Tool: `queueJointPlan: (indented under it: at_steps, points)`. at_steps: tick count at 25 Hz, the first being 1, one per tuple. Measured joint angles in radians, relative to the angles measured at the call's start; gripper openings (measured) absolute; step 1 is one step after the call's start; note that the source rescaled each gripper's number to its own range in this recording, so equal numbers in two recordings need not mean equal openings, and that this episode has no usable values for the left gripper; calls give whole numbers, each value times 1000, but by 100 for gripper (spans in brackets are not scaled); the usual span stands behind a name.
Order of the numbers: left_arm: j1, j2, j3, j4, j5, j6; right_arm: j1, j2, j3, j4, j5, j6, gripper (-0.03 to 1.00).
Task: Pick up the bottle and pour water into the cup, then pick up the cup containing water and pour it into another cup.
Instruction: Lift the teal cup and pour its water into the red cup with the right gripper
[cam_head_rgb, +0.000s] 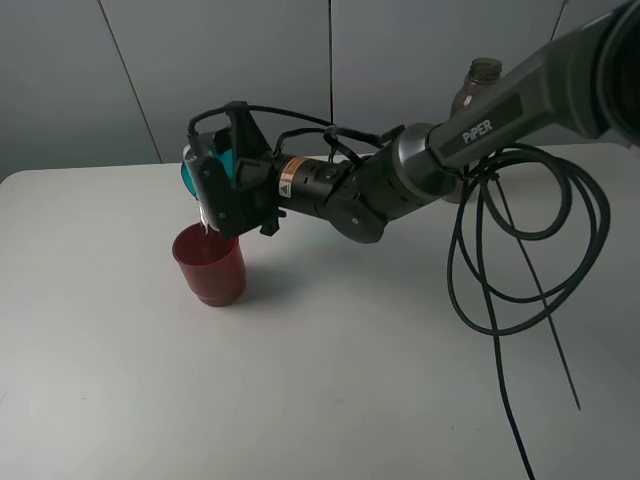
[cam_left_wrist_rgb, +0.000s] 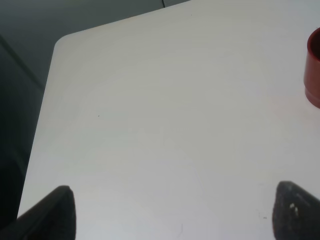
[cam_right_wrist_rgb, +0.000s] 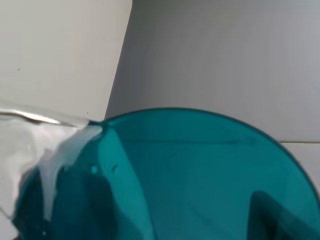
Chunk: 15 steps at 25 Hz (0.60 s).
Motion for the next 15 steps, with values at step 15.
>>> queueJointPlan:
  at_steps: [15]
  points:
    - [0,0,0,0,0,0,0,0,-3,-2,-37,-195,5]
